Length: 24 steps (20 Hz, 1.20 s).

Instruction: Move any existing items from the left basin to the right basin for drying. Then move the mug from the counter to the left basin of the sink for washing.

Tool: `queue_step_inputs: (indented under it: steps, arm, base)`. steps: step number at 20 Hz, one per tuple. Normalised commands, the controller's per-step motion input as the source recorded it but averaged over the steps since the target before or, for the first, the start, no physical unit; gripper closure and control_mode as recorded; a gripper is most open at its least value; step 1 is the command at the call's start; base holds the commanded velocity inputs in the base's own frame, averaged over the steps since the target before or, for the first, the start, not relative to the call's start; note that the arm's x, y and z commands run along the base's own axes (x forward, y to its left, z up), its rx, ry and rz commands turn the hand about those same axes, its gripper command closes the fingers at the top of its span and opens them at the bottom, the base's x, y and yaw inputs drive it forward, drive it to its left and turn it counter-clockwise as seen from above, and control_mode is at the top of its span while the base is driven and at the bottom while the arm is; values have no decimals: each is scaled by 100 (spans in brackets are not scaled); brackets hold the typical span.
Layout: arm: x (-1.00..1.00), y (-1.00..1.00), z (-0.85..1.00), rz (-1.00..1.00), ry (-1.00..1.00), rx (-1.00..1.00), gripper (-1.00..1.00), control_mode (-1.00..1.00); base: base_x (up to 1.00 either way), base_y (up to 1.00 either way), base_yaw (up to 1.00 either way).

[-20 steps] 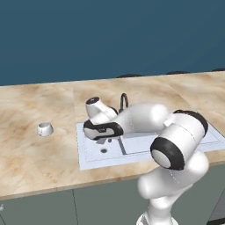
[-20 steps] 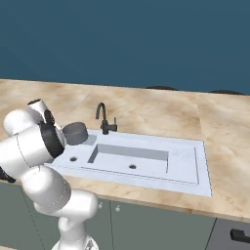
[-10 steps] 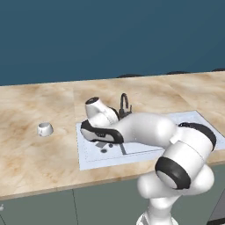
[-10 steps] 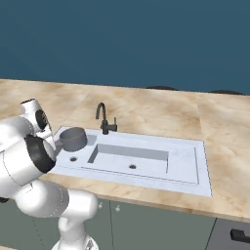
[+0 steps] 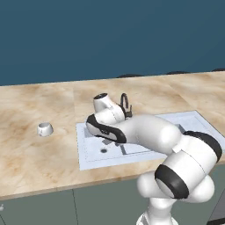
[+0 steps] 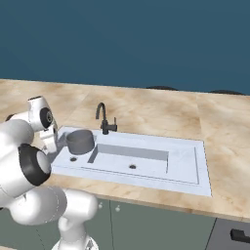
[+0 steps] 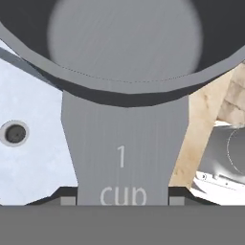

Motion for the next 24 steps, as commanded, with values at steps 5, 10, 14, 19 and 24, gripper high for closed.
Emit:
queue_step_inputs:
  steps: [5,10,14,19,24]
  arm:
    - [0,-36,0,-20,0,0,100,-100]
    - [1,-47,0,-14,0,0,100,-100]
    - [6,-54,0,-8,-2,0,100,-100]
    - [4,-55,0,-4,-4,0,100,-100]
    - [10,-48,-2,-3,-4,0,100,-100]
  base:
    - [0,0,0]
    - [0,0,0]
    - [0,0,0]
    - [0,0,0]
    - [0,0,0]
